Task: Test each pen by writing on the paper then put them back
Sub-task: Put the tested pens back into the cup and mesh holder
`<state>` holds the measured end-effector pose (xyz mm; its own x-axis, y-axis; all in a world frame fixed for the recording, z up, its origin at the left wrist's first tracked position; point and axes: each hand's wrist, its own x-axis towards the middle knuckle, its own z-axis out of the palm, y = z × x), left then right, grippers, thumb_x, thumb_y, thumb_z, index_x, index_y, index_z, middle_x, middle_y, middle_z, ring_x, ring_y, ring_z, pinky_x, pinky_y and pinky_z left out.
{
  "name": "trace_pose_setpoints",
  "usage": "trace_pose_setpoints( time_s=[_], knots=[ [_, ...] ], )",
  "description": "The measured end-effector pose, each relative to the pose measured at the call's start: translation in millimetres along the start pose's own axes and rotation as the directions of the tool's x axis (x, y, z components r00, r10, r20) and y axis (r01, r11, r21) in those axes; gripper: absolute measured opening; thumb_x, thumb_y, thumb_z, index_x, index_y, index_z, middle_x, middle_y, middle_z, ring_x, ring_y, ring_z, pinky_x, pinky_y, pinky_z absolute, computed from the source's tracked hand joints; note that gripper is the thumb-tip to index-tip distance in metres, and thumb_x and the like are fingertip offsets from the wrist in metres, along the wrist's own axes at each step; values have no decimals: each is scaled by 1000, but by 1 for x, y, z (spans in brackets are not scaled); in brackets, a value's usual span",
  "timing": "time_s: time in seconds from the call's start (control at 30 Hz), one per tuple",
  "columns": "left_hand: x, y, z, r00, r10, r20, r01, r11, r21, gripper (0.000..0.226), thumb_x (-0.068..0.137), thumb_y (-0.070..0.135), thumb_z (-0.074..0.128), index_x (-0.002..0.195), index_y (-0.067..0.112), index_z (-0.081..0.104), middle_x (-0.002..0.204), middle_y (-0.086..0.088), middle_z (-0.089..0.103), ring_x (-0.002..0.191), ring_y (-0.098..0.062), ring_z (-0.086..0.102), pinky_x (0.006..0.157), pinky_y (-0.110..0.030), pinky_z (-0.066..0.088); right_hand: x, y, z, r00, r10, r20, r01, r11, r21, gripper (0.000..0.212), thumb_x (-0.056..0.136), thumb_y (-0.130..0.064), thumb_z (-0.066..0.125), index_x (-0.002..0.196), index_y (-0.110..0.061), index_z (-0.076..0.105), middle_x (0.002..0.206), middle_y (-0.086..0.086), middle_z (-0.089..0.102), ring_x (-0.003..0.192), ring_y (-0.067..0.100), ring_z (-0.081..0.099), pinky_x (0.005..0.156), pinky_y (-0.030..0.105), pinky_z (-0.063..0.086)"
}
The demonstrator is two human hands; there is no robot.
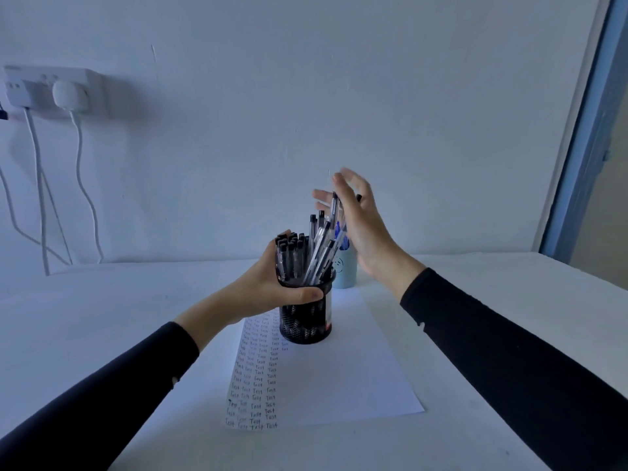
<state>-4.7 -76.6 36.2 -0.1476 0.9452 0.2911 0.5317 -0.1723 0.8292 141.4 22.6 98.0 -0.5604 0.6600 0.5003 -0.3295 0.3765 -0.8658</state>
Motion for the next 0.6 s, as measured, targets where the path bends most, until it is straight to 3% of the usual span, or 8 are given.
trace_pose_setpoints(
  time_s=[0.07, 0.13, 0.17, 0.23, 0.3, 0.4, 0.47, 0.6],
  knots=[
    [-1, 1, -6, 999, 7, 51, -8, 1000, 23, 86, 75, 20, 82, 141, 29, 28, 124, 9, 63, 115, -3, 59, 97, -24, 47, 3, 1, -3, 998, -57, -14, 58, 998, 30, 29, 103, -38, 43, 132, -37, 40, 110, 10, 71, 101, 25, 70, 72, 35, 55],
    [-1, -1, -11, 998, -27, 53, 26, 999, 25, 109, 73, 26, 83, 153, 30, 9, 132, 15, 57, 122, 2, 53, 106, -27, 39, 0, 7, -5, 995, -97, 15, 98, 991, -92, 22, 106, -29, 38, 120, -28, 55, 104, 14, 71, 100, 35, 67, 84, 48, 53],
    [-2, -1, -11, 998, -48, 40, 47, 999, 25, 121, 70, 30, 84, 154, 31, -3, 135, 19, 52, 124, 5, 48, 110, -29, 34, -2, 10, -6, 993, -112, 41, 117, 982, -151, 25, 106, -26, 37, 114, -20, 61, 105, 13, 72, 103, 34, 65, 89, 47, 51],
    [-1, -2, -6, 998, -60, 4, 60, 998, 7, 132, 65, 35, 87, 153, 29, -10, 134, 22, 50, 121, 10, 48, 112, -31, 33, -6, 12, -8, 986, -106, 126, 131, 969, -211, 31, 107, -27, 37, 109, -13, 64, 112, 5, 71, 108, 19, 64, 95, 28, 49],
    [1, 1, 3, 997, -41, -70, 38, 999, -35, 127, 62, 37, 89, 153, 24, 2, 129, 19, 54, 114, 9, 55, 108, -32, 39, -7, 8, -10, 971, -27, 240, 96, 955, -281, 40, 106, -40, 32, 116, -18, 64, 121, -3, 66, 116, 9, 59, 103, 25, 43],
    [3, 5, 12, 976, -54, -210, 41, 997, -66, 130, 50, 51, 92, 151, 25, 13, 129, 16, 54, 113, 4, 58, 102, -30, 46, -3, -3, -10, 924, 136, 356, 14, 921, -389, 46, 103, -54, 25, 123, -32, 60, 130, -10, 59, 129, 11, 49, 115, 41, 33],
    [4, 5, 15, 964, -65, -259, 59, 998, -34, 128, 47, 57, 90, 149, 27, 18, 127, 13, 56, 113, -2, 59, 101, -34, 48, 1, -12, -11, 905, 193, 378, -5, 895, -446, 50, 102, -58, 22, 125, -35, 60, 135, -11, 57, 131, 12, 47, 116, 42, 29],
    [1, 6, 9, 973, -74, -218, 59, 995, -78, 78, 71, 43, 80, 135, 20, 40, 115, 7, 66, 106, -8, 65, 94, -31, 52, 10, -19, -21, 900, 225, 373, -47, 901, -431, 59, 98, -66, 20, 140, -34, 48, 147, -11, 48, 137, 9, 41, 119, 40, 20]
  ],
)
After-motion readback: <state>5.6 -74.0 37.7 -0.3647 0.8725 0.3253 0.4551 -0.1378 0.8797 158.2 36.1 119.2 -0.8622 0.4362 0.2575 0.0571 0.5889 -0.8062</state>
